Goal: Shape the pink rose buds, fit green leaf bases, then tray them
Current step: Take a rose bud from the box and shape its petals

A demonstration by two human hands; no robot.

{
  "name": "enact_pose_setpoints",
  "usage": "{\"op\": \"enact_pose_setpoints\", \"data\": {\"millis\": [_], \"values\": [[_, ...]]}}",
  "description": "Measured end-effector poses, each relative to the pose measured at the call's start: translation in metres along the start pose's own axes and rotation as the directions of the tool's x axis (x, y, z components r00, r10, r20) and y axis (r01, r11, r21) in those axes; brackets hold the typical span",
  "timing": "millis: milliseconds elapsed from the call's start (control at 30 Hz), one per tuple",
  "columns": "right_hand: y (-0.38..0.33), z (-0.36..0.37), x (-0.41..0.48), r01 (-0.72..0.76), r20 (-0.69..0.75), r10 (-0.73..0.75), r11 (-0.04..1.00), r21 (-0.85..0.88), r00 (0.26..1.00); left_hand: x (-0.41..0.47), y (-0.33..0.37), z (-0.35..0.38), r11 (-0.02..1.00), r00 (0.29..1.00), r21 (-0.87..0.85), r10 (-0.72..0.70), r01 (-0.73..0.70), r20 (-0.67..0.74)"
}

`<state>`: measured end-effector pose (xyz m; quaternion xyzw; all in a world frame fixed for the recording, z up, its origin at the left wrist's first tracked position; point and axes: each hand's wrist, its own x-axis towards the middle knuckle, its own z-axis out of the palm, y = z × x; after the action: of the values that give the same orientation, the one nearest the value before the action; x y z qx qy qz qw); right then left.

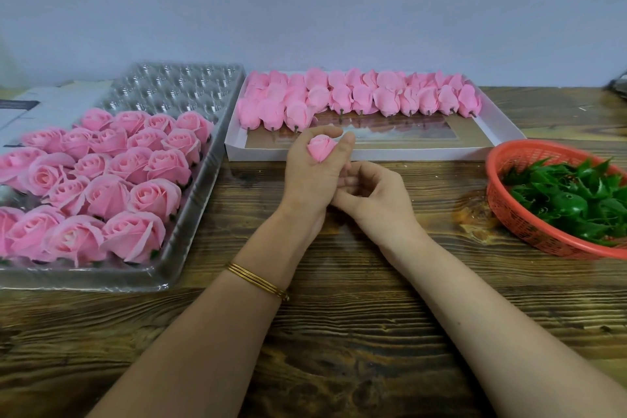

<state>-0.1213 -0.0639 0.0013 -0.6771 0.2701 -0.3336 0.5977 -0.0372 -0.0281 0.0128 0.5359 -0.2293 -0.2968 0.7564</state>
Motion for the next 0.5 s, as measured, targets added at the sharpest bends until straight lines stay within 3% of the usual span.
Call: {"op": "enact_pose_setpoints", "data": {"millis": [267, 500], "values": [[0.011, -0.001, 0.004, 0.059, -0.059, -0.059, 0.998, -0.012, 0.996, -0.003, 0.001, 0.003, 0.998, 0.998, -0.046, -0.042, 0.044, 0.049], [0.007, -0.003, 0.004, 0.080, -0.024, -0.080, 0.997, 0.018, 0.997, 0.000, 0.003, 0.000, 0.995, 0.991, -0.077, -0.059, 0.069, 0.122]]}}
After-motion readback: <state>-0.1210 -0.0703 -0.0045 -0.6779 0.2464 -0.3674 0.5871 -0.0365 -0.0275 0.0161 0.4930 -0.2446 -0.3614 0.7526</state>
